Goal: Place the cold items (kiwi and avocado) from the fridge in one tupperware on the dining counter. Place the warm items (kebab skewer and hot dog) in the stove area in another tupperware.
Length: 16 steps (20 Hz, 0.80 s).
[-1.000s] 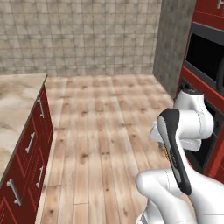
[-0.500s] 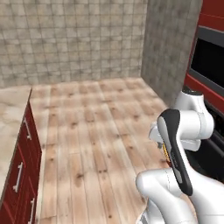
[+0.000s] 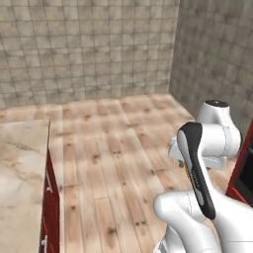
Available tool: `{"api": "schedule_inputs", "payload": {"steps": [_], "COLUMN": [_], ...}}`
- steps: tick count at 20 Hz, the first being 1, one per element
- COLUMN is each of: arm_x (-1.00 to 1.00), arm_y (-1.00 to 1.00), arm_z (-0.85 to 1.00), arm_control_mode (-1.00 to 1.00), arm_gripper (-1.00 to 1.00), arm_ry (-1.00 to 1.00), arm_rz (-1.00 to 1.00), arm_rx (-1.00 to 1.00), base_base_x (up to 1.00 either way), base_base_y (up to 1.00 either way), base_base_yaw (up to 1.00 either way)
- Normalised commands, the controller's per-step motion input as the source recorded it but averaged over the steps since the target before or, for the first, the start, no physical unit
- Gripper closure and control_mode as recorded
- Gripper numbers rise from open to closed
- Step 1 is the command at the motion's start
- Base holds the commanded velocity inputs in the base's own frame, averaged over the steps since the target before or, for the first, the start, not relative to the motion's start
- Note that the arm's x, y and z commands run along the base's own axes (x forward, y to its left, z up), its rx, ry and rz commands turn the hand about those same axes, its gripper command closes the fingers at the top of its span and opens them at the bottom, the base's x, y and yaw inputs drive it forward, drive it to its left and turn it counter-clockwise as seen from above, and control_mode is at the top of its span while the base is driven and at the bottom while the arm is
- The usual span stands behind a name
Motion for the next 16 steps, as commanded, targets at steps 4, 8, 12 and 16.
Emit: {"api": "schedule_inputs", "payload": {"steps": [4,8,12,16], "arm_x": [0.0,0.0,0.0,0.0], "arm_y": [0.0,0.0,0.0,0.0], "arm_z": [0.0,0.0,0.0,0.0], "arm_control_mode": [1.0,1.0,1.0,1.0], "arm_gripper": [1.0,1.0,1.0,1.0], "arm_ry": [0.0,0.0,0.0,0.0], "arm_rz": [0.0,0.0,0.0,0.0], "arm_rx": [0.0,0.0,0.0,0.0], "base_base_x": [1.0,1.0,1.0,1.0], "base_base_y": [0.04,-0.01,0.0,0.0], "base_base_yaw": [0.13,0.14,0.17,0.2]}}
